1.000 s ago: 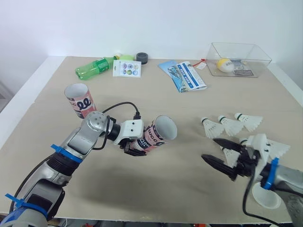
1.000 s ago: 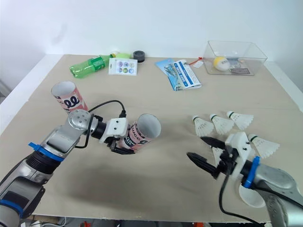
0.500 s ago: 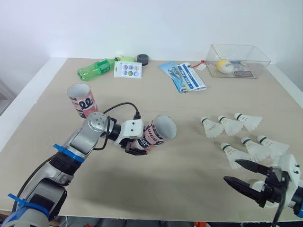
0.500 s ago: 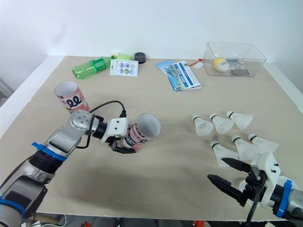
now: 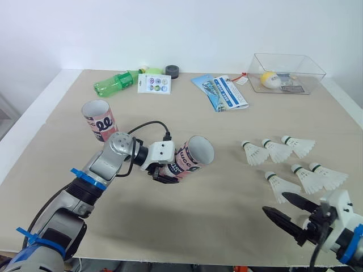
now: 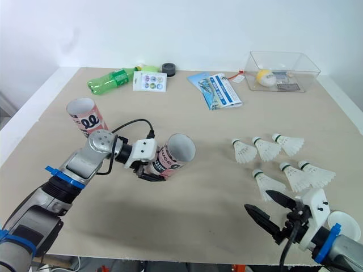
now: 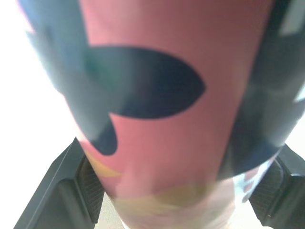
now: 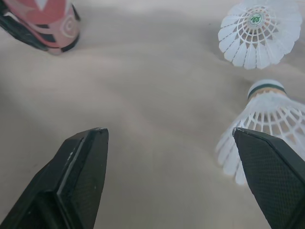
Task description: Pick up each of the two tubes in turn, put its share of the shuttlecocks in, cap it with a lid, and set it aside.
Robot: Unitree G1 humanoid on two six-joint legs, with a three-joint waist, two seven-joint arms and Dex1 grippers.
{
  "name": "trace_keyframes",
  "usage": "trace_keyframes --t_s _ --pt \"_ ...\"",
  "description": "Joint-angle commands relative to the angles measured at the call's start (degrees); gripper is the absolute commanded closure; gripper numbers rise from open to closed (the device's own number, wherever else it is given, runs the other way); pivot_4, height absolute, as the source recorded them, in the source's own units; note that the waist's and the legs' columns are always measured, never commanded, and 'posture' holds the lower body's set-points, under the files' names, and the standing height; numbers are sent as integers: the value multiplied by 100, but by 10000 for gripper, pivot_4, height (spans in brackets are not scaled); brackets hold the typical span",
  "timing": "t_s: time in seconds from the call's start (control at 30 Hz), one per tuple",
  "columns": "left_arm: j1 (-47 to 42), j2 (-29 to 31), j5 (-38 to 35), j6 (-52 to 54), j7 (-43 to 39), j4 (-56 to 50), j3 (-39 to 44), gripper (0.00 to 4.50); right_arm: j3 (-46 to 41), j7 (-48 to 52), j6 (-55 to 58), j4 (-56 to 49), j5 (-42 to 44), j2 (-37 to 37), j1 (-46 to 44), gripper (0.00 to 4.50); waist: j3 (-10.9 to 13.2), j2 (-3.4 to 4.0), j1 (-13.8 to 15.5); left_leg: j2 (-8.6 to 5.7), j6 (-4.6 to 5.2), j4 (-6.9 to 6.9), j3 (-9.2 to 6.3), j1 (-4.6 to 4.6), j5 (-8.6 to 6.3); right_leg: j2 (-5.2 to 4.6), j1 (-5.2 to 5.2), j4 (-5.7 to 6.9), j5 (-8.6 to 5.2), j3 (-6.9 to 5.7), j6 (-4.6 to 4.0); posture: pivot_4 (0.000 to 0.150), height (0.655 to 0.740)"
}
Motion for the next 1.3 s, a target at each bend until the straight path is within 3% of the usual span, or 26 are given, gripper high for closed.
trace_keyframes --t_s 0.03,0.3,0.4,0.63,0.67,1.03,1.3 --pt "21 -58 66 -46 37 22 -63 9475 67 -187 -57 74 -118 -10 -170 0 0 0 11 0 0 0 0 0 0 0 0 0 0 0 0 1500 7400" --pt "116 -39 87 -39 89 -34 -24 9475 274 -314 -118 366 -402 -73 -475 0 0 0 25 0 1 0 -1 0 0 0 1 0 0 0 2 1500 7400" --pt "113 -48 93 -42 123 -10 -8 10103 328 -345 -167 457 -498 -74 -563 9531 -1 0 25 0 1 0 -1 1 1 1 2 1 0 0 2 1500 7400" --pt "148 -21 77 -29 139 -45 -3 10103 377 -345 -225 599 -636 -109 -650 42147 -2 2 25 0 4 3 -1 1 2 1 3 1 3 0 4 1500 7400" --pt "153 -10 79 -32 140 -36 -1 10103 380 -337 -229 614 -653 -120 -654 43787 -2 2 25 0 4 3 -1 2 2 1 3 1 3 0 4 1500 7400" --pt "80 -15 101 -128 125 200 5 10103 368 322 -769 289 -868 -512 -423 43787 -3 6 23 0 5 3 0 2 3 2 4 0 5 0 5 1500 7400" --pt "-341 -76 125 -235 13 937 57 10103 -447 1360 -916 -406 -561 -1910 -883 43787 -7 11 3 0 19 19 1 6 13 3 7 1 23 1 5 1500 7400"
